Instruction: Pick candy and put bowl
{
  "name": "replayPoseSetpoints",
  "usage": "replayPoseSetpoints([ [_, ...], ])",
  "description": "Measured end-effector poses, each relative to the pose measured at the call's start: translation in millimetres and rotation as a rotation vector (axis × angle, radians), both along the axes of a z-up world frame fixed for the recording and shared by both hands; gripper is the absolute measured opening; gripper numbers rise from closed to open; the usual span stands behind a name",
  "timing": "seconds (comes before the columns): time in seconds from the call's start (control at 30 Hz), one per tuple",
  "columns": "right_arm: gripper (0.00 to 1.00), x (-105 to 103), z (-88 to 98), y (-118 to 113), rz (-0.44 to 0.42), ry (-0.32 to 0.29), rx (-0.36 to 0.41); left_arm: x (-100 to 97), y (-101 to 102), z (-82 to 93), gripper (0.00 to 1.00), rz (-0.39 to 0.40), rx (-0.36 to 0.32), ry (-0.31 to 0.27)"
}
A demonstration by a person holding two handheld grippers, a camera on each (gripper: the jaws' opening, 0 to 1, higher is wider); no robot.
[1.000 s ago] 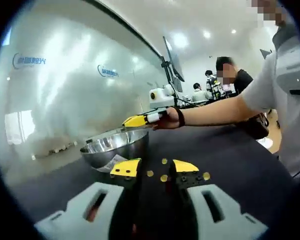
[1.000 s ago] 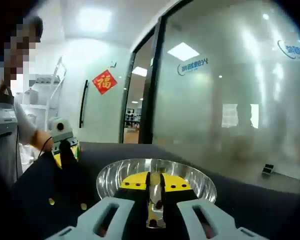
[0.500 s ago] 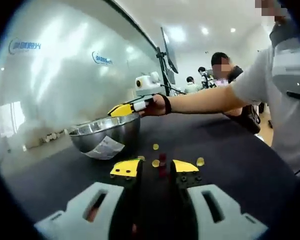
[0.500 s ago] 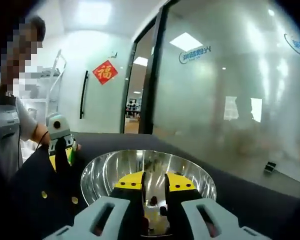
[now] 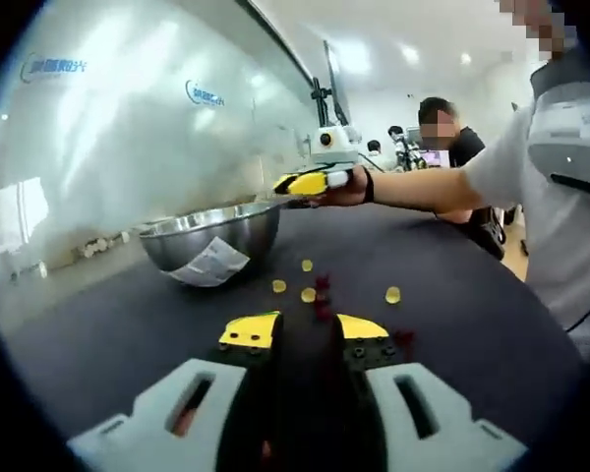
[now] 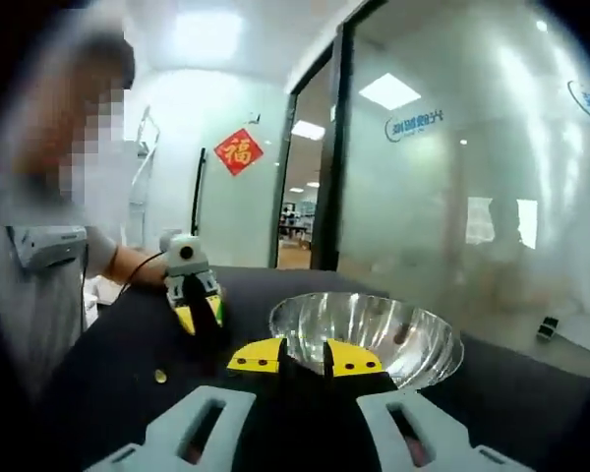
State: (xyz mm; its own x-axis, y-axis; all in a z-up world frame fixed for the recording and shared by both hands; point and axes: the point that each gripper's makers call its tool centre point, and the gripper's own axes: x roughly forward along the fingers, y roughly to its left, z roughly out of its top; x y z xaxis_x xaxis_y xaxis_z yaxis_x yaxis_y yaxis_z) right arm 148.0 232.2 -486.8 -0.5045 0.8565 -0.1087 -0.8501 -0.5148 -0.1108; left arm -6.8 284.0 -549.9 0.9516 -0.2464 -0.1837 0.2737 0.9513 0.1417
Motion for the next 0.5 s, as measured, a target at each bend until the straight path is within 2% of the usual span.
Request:
replayPoseSetpoints([
  [0.07,0.11,-4.5,-12.4,-13.7,0.002,0.003,-0.005,-2.5,-6.6,-4.6,0.15,-0.03,-0.005,0.025],
  [0.17,0.11,-12.3,-34.8,-33.2,0.022,0.021,-0.049,-1.9,-8.5,-11.4,0.15,-0.035,0.006,0.049],
  [0.33,0.11,-25.9,-61.2,-51.3,0.074,0.028,-0.113,-1.4,-7.4,-14.5,0.14,-0.032,-0.005,0.062],
  [0.4,0.11,-30.3,-67.1,-52.1,0.091,0.005,-0.118,-1.2,-9.0,-20.2,0.14,-0.04,0.005,0.085],
  [0.5,0.11,-35.2,-64.0,-51.3,0.116,0.016,-0.109,-0.3,-11.6,-24.1,0.13,-0.046,0.004,0.106],
])
